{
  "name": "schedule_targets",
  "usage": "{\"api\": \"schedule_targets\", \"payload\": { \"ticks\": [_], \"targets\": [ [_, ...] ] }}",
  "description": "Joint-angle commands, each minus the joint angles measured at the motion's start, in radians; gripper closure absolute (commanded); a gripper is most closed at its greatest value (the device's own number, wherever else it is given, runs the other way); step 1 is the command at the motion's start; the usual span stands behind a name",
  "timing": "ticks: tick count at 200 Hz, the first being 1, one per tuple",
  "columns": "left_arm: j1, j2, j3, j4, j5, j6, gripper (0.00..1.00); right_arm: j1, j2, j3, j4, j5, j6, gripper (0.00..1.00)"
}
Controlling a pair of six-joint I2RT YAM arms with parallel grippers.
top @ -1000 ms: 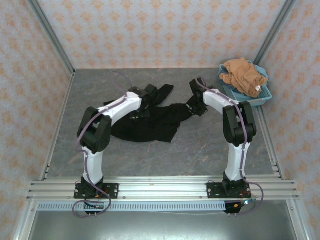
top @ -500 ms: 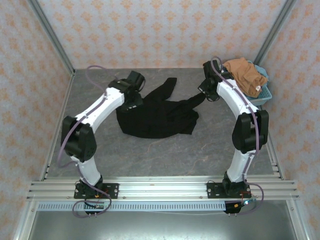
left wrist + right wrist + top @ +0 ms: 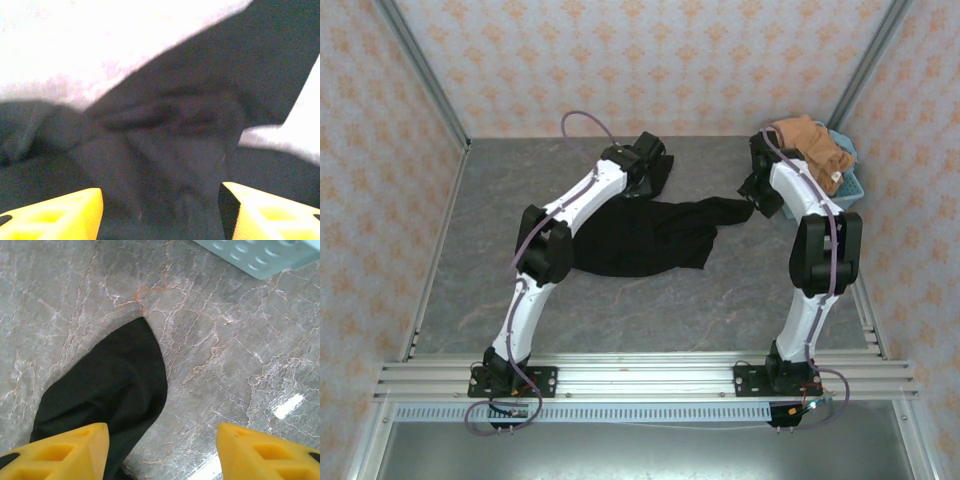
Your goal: Fold and stack the t-shirts
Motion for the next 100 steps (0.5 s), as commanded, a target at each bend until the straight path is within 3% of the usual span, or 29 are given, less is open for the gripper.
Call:
{"api": "schedule_targets", "payload": {
  "ticks": [1,33,100],
  "targets": [
    [0.008,0.088,0.128,-0.028,-0.075,-0.005,0.36,0.011,-0.082,-0.054,-0.025,-0.019,0.0,0.39],
    [0.01,0.224,0.289,-0.095,-0.068,0.008,0.36,0.011,-0.17,-0.14,-0.005,-0.051,0.009,0.39],
    [0.028,0.249,0.251,-0.064,-0.013,-0.01,0.42,0.015,-0.227,-0.196,0.007,-0.074,0.006,0.39]
  ]
}}
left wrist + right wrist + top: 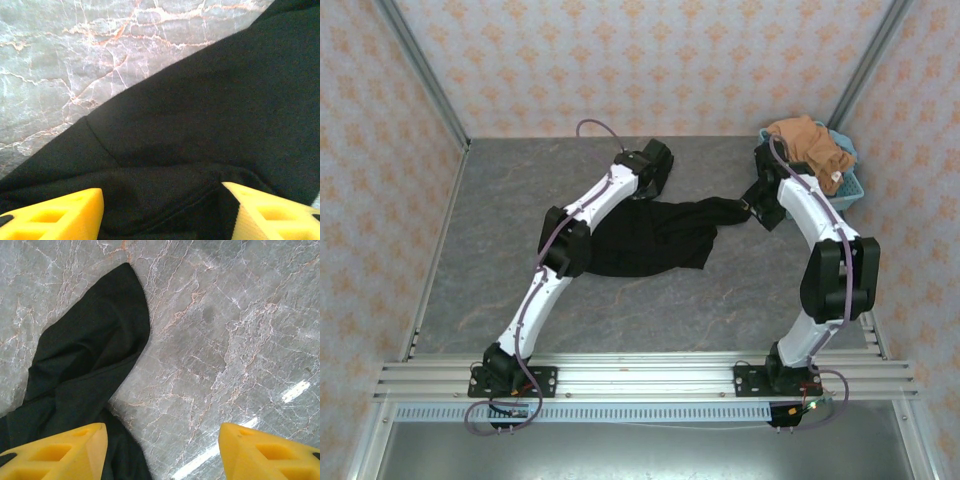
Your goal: Fold and stack the t-shirts
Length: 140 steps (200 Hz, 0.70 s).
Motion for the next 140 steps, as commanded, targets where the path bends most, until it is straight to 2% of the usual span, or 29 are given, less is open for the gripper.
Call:
{"api": "schedule_targets", "payload": {
  "ticks": [1,36,70,103,140],
  "targets": [
    [0.013,-0.011,0.003,-0.037,-0.005,-0.013,0.42,0.006,-0.02,-0.018,0.005,0.002,0.002,0.39],
    [0.013,-0.063,-0.062,-0.028,-0.027,-0.021,0.55,0.013,-0.01,-0.016,0.011,0.001,0.0,0.39],
    [0.026,-0.087,-0.092,-0.019,-0.021,-0.024,0.77,0.022,-0.001,-0.016,0.013,-0.003,0.005,0.4],
    [0.03,-0.117,-0.106,-0.04,-0.033,-0.031,0.75,0.032,-0.002,-0.019,0.017,-0.001,0.005,0.4],
    [0.032,-0.199,-0.197,-0.004,-0.038,-0.047,0.76,0.049,0.002,-0.052,0.04,-0.026,0.018,0.4]
  ]
}}
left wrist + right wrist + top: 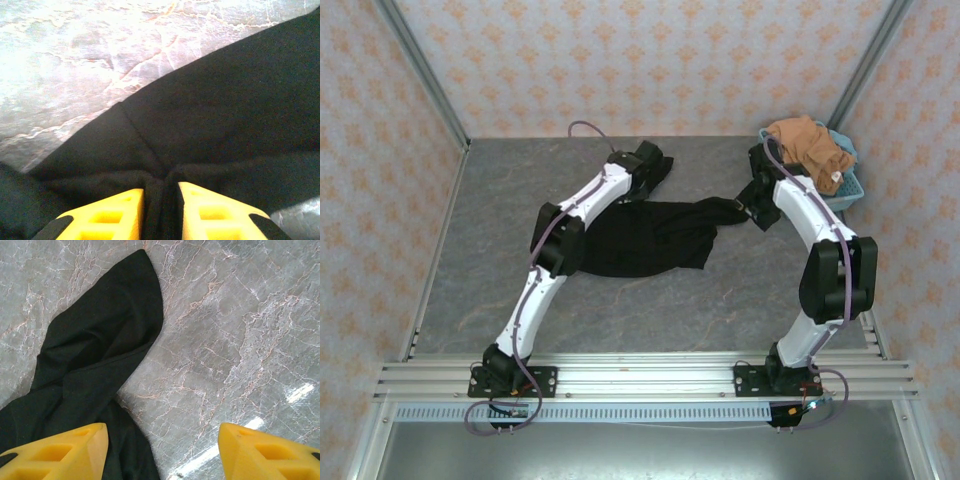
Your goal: Fold and stack the t-shirts
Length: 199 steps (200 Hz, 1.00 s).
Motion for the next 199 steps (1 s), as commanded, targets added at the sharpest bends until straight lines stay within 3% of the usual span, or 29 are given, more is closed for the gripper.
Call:
{"api": "schedule_targets", "payload": {
  "ticks": [1,29,49,70,93,102,124,199],
  "targets": [
    [0.011,-0.113,-0.049,-0.002,-0.034,-0.026,0.76,0.015,0.001,-0.039,0.018,-0.018,0.019,0.4],
    [0.026,-0.14,-0.096,0.005,-0.005,-0.035,0.75,0.024,0.0,-0.09,0.05,-0.061,0.052,0.4],
    [0.036,-0.15,-0.123,0.002,0.018,-0.035,0.81,0.036,0.002,-0.105,0.059,-0.07,0.058,0.39],
    [0.043,-0.174,-0.169,0.023,0.031,-0.037,0.73,0.041,0.002,-0.11,0.06,-0.074,0.058,0.39],
    [0.052,-0.186,-0.2,0.042,0.065,-0.05,0.71,0.042,0.0,-0.111,0.059,-0.072,0.057,0.39],
    [0.054,-0.188,-0.199,0.046,0.077,-0.059,0.67,0.041,-0.001,-0.113,0.059,-0.072,0.057,0.39],
    [0.055,-0.191,-0.185,0.063,0.104,-0.096,0.37,0.041,-0.009,-0.119,0.061,-0.071,0.054,0.39],
    [0.04,-0.074,0.0,0.042,0.144,-0.087,0.27,0.041,-0.021,-0.141,0.065,-0.078,0.043,0.39]
  ]
}}
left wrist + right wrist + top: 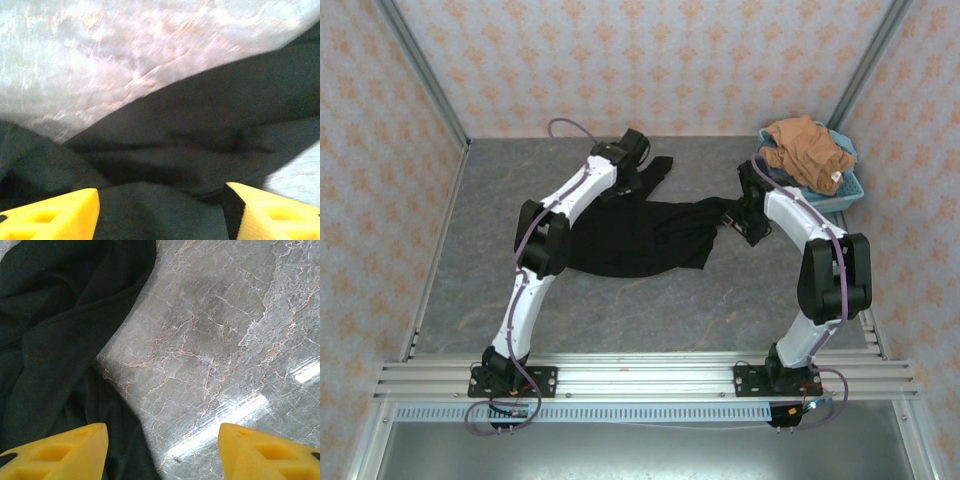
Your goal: Fold and stack the t-shirts
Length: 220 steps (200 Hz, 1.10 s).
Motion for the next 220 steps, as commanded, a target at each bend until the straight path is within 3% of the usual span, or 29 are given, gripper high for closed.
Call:
{"api": "schedule_targets", "payload": {
  "ticks": [1,60,137,191,220],
  "targets": [
    [-0.009,0.041,0.051,-0.011,0.015,-0.003,0.27,0.002,-0.02,-0.009,-0.005,0.004,0.001,0.39],
    [-0.019,0.125,0.112,-0.057,0.102,0.02,0.29,0.001,-0.016,-0.003,-0.009,0.005,-0.005,0.39],
    [-0.039,0.002,-0.094,0.004,0.063,0.073,0.45,0.001,0.0,-0.019,0.008,0.001,-0.005,0.39],
    [-0.046,-0.065,-0.169,0.031,0.034,0.069,0.45,0.003,-0.003,-0.047,0.017,-0.001,-0.005,0.39],
    [-0.051,-0.092,-0.196,0.04,0.026,0.062,0.52,0.005,-0.013,-0.081,0.033,-0.035,0.008,0.39]
  ]
}}
